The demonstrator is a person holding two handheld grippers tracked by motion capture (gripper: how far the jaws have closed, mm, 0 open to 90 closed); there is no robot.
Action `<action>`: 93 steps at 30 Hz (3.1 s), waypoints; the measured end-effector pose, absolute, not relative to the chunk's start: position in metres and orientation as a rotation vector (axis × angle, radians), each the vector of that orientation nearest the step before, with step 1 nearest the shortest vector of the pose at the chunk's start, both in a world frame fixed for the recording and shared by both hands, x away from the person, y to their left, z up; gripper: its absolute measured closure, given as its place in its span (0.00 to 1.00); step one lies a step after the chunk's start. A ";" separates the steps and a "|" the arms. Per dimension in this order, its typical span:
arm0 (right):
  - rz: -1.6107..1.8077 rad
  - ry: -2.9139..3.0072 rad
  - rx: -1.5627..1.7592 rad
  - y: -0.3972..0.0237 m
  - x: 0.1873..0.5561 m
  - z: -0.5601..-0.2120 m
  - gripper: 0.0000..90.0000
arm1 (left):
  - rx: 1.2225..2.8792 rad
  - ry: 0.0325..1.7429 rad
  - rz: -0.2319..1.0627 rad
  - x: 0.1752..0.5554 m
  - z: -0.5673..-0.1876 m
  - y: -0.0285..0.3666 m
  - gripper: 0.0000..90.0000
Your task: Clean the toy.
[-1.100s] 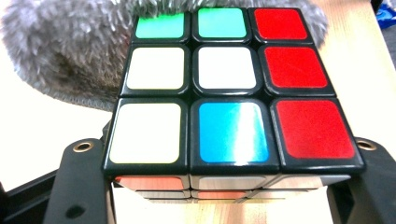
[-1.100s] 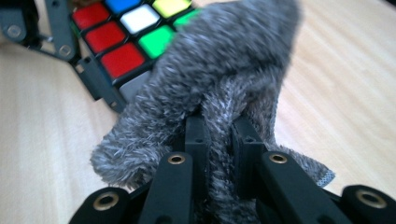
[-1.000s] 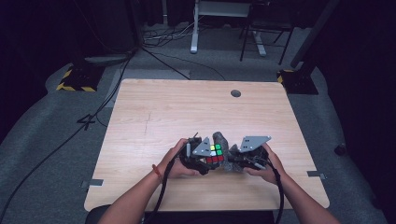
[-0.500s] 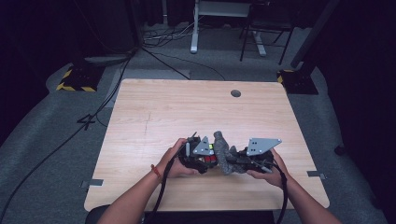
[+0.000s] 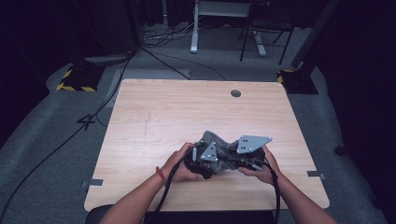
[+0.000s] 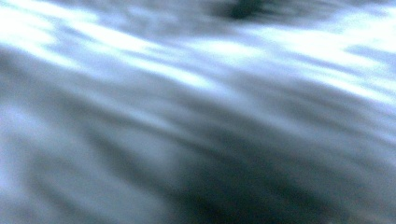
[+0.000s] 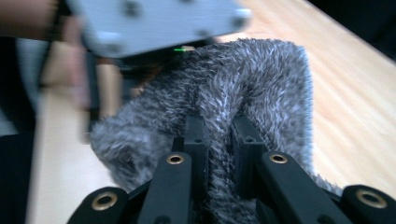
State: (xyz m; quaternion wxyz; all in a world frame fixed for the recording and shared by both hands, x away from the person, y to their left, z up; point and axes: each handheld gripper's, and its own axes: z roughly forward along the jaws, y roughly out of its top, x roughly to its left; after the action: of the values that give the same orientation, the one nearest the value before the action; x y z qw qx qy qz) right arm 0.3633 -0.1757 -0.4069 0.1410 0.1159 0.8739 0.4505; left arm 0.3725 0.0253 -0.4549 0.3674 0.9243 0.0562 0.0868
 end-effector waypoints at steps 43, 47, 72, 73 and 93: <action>1.289 2.547 0.487 -0.205 0.382 -0.432 0.89 | 2.259 0.209 0.175 0.379 -0.443 0.046 0.38; 1.380 2.552 0.466 -0.204 0.381 -0.432 0.89 | 2.259 0.214 0.182 0.379 -0.446 0.044 0.38; 1.523 2.507 0.340 -0.188 0.367 -0.412 0.89 | 2.322 0.176 0.221 0.377 -0.450 0.032 0.37; 1.523 2.507 0.340 -0.188 0.367 -0.412 0.89 | 2.322 0.176 0.221 0.377 -0.450 0.032 0.37; 1.384 2.544 0.423 -0.208 0.372 -0.430 0.89 | 2.234 0.196 0.231 0.378 -0.432 0.049 0.37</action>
State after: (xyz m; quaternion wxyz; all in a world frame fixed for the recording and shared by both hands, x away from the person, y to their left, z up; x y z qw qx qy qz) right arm 0.3723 -0.2077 -0.4301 0.1069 0.1438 0.8642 0.4702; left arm 0.3783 0.0492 -0.4323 0.4292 0.8951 0.0784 0.0925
